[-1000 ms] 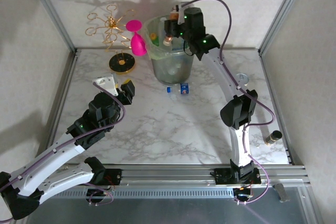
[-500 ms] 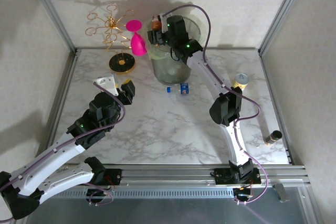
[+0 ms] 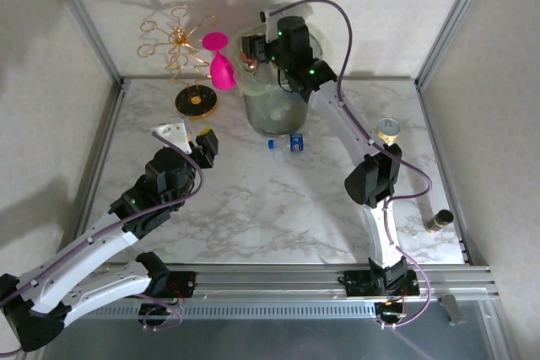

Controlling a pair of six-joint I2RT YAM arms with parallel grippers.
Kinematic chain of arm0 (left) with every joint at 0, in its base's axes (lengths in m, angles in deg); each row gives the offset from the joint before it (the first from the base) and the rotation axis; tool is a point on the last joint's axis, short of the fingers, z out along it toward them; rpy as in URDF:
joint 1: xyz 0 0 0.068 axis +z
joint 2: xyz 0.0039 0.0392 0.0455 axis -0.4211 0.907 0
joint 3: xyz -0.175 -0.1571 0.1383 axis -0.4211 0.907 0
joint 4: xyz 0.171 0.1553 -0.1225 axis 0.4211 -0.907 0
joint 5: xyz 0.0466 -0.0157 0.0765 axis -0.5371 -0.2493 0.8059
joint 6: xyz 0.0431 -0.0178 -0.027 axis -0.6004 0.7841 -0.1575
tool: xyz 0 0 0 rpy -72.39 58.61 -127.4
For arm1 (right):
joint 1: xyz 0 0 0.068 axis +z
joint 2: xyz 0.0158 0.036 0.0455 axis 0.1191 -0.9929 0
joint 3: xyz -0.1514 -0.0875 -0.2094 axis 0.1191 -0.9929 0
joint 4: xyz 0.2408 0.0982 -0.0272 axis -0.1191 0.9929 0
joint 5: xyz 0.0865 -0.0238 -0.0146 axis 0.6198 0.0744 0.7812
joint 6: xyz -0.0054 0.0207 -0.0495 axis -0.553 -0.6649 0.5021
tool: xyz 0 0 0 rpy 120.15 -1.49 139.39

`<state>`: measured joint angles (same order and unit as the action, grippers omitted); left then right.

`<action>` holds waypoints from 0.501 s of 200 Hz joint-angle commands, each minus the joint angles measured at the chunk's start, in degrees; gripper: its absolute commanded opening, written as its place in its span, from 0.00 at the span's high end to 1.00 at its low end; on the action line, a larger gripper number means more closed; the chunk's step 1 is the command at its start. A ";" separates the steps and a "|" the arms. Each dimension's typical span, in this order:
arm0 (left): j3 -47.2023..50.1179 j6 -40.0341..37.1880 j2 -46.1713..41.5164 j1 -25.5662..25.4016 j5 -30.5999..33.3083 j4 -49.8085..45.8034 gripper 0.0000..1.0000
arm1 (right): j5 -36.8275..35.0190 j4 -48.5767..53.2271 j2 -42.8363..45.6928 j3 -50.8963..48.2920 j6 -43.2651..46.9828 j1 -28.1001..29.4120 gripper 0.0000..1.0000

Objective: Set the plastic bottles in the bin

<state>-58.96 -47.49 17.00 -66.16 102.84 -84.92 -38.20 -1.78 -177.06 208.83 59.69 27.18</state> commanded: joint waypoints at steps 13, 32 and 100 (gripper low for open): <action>0.20 0.09 -0.22 0.30 -0.29 0.27 0.44 | 1.07 -2.11 0.25 -0.43 -2.04 -0.35 0.48; 0.20 0.09 -0.26 0.32 -0.33 0.18 0.44 | 0.71 -1.27 -0.83 -0.43 -2.15 -0.34 0.50; -0.04 0.28 0.27 0.30 -0.96 -0.05 0.44 | -1.46 5.73 -6.71 1.96 -0.86 -0.29 0.53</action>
<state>-58.96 -47.49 17.00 -66.07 102.67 -84.94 -38.07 -1.63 -179.90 209.33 58.16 27.05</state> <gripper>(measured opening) 0.561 0.475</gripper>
